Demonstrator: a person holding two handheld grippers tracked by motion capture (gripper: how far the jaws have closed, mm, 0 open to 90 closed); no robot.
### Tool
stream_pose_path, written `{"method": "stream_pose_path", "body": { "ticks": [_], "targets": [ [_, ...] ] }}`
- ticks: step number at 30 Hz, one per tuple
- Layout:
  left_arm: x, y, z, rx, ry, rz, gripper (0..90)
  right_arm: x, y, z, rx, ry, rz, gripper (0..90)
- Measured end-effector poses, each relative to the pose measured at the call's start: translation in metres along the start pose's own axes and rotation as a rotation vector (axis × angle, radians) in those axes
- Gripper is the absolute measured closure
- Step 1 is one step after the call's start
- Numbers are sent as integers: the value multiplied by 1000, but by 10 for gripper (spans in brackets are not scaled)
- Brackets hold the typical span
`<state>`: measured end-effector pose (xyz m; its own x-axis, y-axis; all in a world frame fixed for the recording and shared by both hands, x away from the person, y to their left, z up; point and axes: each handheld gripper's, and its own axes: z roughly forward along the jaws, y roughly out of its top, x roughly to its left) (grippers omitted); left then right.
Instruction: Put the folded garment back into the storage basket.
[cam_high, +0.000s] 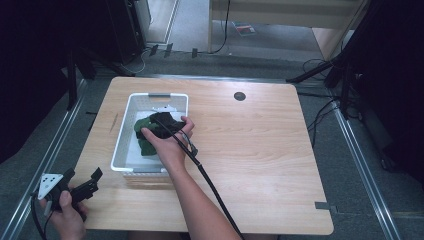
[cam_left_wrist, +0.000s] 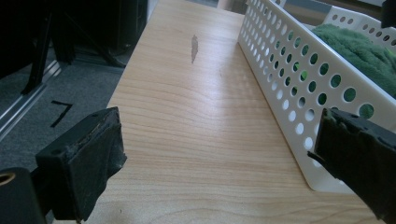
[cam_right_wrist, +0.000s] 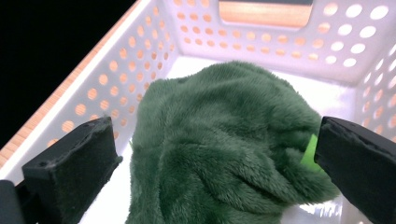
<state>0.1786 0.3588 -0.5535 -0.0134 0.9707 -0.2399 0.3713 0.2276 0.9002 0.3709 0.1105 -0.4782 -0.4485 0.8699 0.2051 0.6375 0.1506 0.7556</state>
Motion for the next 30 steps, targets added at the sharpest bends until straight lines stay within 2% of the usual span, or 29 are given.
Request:
{"method": "stream_pose_path", "body": {
  "ticks": [7,16,20,30],
  "targets": [
    [-1,0,0,1,3,7,18,-6,0,-12,-28,4,12,0],
    [-1,0,1,4,0,9,18,-16,7,-35,-74,18,30,0],
    [-1,0,1,1,0,9,18,-24,11,-46,-86,25,30,0],
    [-1,0,1,1,1,13,18,-48,11,-64,-111,-8,47,0]
  ]
}}
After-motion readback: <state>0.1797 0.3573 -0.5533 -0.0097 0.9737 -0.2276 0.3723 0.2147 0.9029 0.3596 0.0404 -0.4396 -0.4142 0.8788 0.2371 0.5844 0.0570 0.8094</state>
